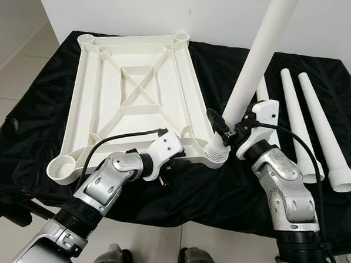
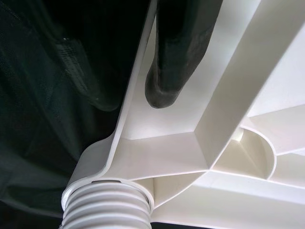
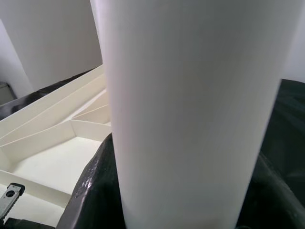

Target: Building children table

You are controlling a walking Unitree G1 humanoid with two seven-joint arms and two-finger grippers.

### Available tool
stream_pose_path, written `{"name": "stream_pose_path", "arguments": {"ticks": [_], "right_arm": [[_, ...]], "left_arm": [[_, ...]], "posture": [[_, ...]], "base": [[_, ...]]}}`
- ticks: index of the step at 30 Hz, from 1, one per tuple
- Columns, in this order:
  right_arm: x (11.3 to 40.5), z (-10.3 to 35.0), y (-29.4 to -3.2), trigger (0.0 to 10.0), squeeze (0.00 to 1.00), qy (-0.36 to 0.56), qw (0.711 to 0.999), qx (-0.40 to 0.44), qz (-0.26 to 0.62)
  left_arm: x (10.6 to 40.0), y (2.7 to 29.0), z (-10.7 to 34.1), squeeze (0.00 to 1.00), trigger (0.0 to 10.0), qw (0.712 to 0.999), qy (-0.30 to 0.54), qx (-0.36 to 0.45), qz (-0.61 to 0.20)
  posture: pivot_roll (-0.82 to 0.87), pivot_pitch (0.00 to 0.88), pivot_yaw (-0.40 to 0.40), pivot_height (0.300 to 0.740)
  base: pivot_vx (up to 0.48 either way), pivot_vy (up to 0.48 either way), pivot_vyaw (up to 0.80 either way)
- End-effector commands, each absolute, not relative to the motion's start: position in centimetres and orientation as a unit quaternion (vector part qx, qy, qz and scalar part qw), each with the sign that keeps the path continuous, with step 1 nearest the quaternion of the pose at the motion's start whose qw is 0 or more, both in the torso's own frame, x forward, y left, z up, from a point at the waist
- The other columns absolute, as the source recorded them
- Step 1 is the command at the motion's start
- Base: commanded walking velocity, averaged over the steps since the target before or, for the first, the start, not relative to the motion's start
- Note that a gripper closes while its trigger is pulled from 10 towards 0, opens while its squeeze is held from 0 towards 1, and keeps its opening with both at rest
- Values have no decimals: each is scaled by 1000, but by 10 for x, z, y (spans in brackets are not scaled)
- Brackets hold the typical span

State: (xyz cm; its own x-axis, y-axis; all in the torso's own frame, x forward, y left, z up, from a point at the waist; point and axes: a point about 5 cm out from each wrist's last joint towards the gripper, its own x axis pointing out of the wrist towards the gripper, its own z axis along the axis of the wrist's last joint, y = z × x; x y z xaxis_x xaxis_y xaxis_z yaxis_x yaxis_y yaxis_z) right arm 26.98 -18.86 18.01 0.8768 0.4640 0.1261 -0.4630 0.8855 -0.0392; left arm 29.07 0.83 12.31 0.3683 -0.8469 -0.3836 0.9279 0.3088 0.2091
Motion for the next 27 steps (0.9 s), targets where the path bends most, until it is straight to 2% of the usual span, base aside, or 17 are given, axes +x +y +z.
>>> {"name": "stream_pose_path", "arguments": {"ticks": [1,19,27], "right_arm": [[267,152,-185,10000,0,4,969,-3,249],[254,140,-187,10000,0,0,967,-7,256],[259,135,-191,10000,0,11,973,6,231]], "left_arm": [[295,10,129,0,10000,808,90,213,-542],[296,10,131,0,10000,807,88,213,-544],[296,10,131,0,10000,807,87,214,-544]], "posture": [[-53,71,-30,740],[-60,75,-22,740],[-58,71,-21,740]], "base": [[0,0,0],[0,0,0],[0,0,0]]}}
